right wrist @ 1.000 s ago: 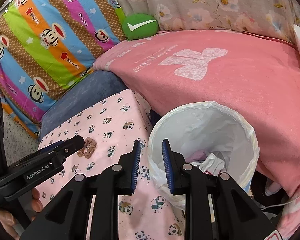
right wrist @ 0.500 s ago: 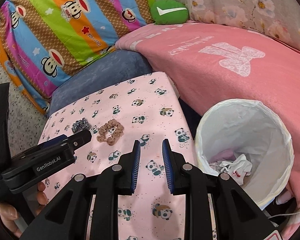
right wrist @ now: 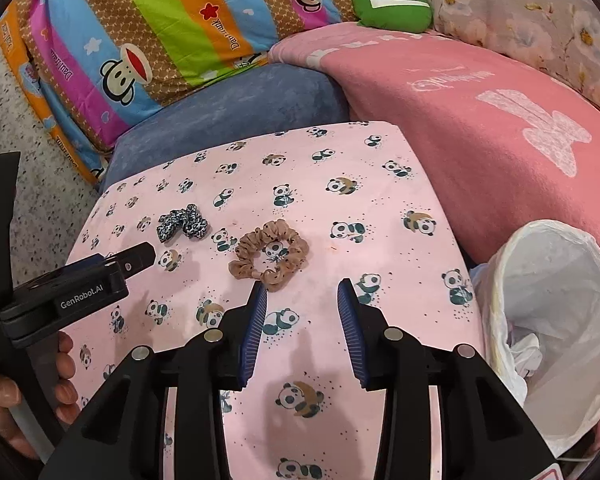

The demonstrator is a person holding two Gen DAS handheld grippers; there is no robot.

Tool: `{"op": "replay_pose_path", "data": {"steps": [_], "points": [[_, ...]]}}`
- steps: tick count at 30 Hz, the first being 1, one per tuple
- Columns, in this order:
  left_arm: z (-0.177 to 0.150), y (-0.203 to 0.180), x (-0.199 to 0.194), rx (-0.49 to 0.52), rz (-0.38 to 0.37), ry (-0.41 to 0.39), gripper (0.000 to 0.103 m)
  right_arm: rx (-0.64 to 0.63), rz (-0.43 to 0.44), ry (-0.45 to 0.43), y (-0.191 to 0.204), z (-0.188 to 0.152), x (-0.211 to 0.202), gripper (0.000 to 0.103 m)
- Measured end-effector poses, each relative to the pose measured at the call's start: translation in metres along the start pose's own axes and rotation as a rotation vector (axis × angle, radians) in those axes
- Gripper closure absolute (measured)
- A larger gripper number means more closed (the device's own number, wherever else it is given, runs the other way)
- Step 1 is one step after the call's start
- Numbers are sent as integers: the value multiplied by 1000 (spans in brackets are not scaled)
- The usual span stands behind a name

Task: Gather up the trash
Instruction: 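Move both tools back over the two scrunchies, then grasp the leopard scrunchie with the left tool while the right tool grasps the brown scrunchie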

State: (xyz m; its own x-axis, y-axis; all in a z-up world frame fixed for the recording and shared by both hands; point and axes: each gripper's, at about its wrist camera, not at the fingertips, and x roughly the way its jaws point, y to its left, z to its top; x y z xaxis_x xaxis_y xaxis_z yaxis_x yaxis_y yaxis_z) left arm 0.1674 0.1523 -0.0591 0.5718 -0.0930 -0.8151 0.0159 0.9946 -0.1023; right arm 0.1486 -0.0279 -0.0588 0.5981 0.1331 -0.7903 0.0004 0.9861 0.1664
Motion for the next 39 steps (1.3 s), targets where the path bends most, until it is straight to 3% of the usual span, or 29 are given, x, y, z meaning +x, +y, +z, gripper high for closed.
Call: {"op": "replay_pose_path", "data": {"steps": [10,22,24,25,27,32,35,37,39], "points": [[30,22,44,-17,21,32,24,-30,-8,45,22,24,56,64],[45,12,88,-7,-12,81,23,-18,-32,98,21,40,109,65],[43,11,92,-4,-24,93,29,-15,-35,107,18,39,114,64],[41,11,94,-3,-36,105,38,-12,-36,115,16,37,118,64],[39,9,96,4,-37,109,42,-8,-34,119,14,35,121,65],[32,2,90,47,-58,104,75,-54,-62,102,17,28,122,66],[27,-1,85,48,-82,114,84,-56,-69,101,16,23,120,75],[21,-5,79,50,-90,117,86,-49,-63,103,15,17,117,85],[17,-10,74,55,-94,118,87,-43,-58,110,13,12,113,88]]}}
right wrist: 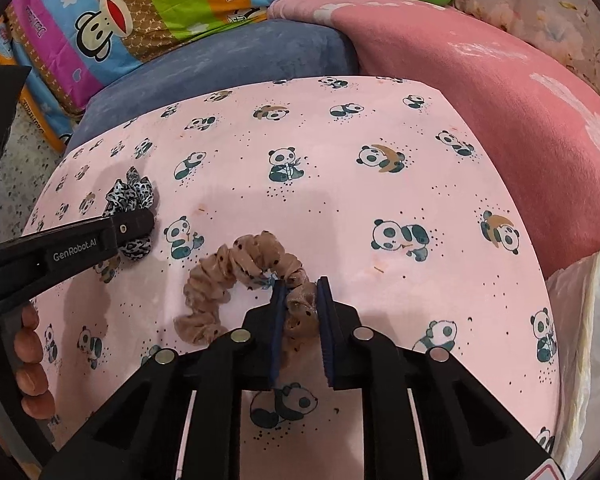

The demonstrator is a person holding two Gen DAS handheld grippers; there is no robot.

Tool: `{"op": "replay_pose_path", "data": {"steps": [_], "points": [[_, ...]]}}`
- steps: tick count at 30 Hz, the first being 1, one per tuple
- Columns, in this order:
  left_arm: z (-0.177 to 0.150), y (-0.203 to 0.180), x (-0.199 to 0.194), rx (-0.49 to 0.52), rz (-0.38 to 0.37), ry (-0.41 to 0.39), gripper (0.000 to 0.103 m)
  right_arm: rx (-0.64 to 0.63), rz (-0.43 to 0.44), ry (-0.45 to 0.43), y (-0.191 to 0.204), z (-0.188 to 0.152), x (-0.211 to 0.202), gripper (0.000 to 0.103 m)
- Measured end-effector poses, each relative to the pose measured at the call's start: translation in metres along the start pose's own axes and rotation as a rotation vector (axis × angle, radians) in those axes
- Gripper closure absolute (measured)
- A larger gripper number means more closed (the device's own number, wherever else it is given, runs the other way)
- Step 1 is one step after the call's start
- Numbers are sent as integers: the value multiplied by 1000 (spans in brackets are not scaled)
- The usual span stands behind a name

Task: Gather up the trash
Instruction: 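Grasp the leopard scrunchie with the left tool while the right tool grasps the brown scrunchie, then carry both scrunchies over the white bin and open both tools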

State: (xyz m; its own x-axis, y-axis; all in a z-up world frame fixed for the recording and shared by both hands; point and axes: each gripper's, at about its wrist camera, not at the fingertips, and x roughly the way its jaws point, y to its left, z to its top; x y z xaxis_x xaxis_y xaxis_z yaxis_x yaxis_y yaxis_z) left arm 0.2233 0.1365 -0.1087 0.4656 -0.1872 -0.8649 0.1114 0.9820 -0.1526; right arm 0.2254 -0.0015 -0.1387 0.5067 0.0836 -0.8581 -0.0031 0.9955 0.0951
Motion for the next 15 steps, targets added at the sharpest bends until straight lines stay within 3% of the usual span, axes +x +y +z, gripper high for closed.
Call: {"op": "replay_pose_path", "data": {"steps": [7,15], "points": [[-16,-27,-25,40,-13,-19,87,33,20,-11,-7,-17,-23,92],[-30,-63,-61,93,-33,-61,87,56,26,-91,-18,-29,-72,92]]}}
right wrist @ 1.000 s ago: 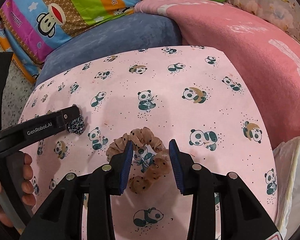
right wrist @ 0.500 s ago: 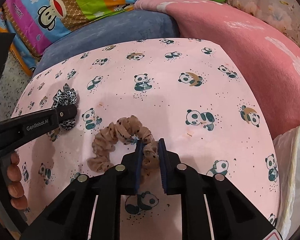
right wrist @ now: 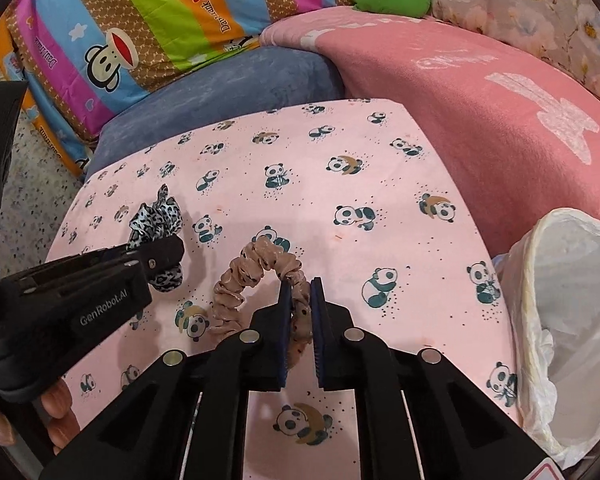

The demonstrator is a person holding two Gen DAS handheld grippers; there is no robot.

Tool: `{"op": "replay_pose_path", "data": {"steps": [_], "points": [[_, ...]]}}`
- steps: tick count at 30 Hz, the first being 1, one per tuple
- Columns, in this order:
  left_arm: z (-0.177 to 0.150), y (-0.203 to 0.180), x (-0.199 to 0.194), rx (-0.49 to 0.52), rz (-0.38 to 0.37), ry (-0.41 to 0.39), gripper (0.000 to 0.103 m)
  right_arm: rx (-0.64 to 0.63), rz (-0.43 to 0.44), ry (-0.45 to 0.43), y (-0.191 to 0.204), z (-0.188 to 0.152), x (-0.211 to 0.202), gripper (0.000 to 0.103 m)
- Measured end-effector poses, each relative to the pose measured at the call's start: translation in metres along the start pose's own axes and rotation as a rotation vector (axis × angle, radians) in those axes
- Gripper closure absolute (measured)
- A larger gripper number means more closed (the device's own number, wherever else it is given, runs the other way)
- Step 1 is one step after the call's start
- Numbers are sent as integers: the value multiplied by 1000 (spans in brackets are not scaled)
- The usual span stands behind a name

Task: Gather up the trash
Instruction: 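Carry both scrunchies over the white bin and open both tools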

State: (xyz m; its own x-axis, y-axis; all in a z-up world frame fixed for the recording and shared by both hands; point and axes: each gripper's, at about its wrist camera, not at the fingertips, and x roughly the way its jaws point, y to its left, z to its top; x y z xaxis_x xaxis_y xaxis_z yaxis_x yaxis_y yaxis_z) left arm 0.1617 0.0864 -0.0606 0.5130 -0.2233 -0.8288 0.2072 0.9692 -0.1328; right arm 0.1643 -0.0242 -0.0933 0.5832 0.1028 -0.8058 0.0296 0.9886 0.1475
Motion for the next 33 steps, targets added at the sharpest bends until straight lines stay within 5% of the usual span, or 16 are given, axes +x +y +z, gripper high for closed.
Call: {"op": "replay_pose_path", "data": {"steps": [15,33], "points": [[-14,-70,-51,104,-32,-75,87,77,-14,-144,-51,-8,-100,92],[-24,-153,-68,237,-80,-97,87,215,-59,-220,-139,-27,-159,92]]}}
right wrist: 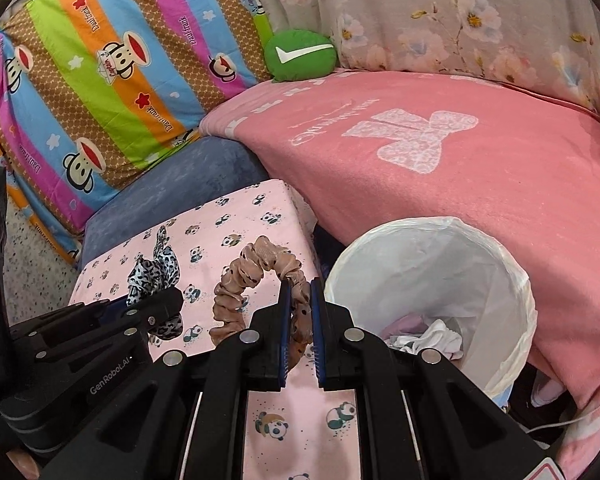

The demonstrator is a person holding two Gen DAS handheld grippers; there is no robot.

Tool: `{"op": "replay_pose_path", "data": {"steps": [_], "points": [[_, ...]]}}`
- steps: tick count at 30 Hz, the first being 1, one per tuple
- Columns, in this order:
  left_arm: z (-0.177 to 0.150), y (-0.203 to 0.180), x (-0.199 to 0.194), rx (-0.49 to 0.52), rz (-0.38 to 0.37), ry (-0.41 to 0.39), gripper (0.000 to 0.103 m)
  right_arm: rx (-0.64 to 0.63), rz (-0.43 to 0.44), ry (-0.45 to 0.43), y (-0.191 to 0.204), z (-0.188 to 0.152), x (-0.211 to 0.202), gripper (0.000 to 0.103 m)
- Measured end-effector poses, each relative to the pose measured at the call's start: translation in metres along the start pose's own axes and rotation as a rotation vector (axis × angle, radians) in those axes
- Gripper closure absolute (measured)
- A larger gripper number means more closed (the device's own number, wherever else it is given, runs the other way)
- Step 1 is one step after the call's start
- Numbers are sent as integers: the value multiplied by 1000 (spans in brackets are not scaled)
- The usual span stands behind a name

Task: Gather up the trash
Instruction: 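Carry both scrunchies over the white bin and open both tools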

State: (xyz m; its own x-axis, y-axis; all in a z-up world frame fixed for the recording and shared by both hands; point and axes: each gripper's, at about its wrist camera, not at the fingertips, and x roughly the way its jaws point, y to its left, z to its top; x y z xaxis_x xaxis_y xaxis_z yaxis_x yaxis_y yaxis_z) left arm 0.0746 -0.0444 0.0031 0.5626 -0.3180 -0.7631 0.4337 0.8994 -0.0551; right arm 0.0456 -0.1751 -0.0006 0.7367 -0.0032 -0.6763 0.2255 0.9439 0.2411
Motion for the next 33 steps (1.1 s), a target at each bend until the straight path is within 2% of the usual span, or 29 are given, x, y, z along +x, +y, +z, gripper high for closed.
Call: {"op": "replay_pose_path", "data": {"steps": [18,33], "points": [[4,-69,9,122,-71,11,85,119,-76,-22,-86,-3,-26,92],[14,-113,17,203,-149,21,85,180,-127,-42,-125,-2,-35,92]]}}
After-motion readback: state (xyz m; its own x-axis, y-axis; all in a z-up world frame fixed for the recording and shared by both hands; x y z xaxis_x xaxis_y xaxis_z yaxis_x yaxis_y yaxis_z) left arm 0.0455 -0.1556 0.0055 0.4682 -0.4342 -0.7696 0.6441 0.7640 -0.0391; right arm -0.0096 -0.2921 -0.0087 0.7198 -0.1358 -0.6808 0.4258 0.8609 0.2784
